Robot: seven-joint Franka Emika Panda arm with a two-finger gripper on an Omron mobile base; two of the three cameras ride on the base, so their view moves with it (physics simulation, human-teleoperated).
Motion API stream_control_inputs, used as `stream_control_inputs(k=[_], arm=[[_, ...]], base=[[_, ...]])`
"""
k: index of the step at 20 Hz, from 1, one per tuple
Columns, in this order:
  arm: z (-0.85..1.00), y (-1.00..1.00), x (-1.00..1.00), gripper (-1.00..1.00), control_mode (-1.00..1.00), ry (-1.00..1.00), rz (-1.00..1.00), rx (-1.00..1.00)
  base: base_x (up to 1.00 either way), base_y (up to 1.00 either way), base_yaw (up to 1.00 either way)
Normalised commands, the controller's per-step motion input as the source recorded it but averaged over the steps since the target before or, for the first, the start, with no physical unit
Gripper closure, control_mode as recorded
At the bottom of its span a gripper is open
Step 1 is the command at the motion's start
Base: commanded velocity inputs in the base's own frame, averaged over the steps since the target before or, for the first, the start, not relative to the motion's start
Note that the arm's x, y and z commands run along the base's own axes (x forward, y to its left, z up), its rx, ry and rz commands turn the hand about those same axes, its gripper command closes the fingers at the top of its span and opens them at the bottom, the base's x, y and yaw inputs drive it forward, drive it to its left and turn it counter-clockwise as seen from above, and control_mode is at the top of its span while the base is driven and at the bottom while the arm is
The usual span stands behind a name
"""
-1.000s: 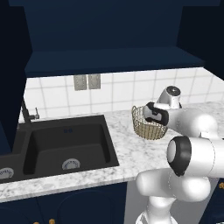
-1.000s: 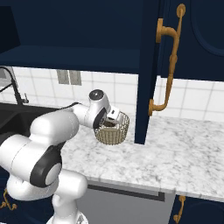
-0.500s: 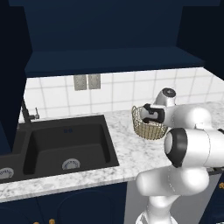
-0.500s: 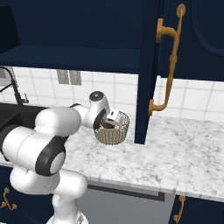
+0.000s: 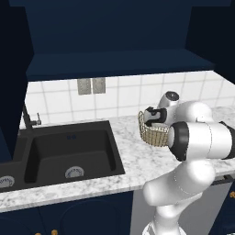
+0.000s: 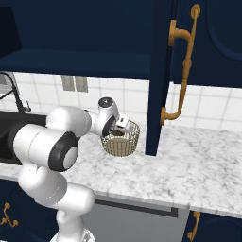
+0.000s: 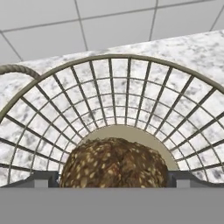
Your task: Open the cabinet, pick up the bread from the cabinet and place it in the basket. Then move the basket to the dining counter.
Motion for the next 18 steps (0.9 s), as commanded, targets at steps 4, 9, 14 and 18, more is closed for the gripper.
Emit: stream_control_inputs(k=[4, 9, 14, 18], arm=[[-0.09, 0.0, 0.13, 1.0, -1.0, 0.0, 0.02, 0.0], [-0.15, 0.0, 0.22, 1.0, -1.0, 0.0, 0.01, 0.0], [-0.05, -0.02, 0.25, 1.0, -1.0, 0.0, 0.01, 0.0], [-0.06, -0.06, 0.22, 1.0, -1.0, 0.0, 0.0, 0.0]], base=[[0.0, 0.0, 0.0], [0.0, 0.0, 0.0], [0.0, 0.0, 0.0], [0.0, 0.0, 0.0]])
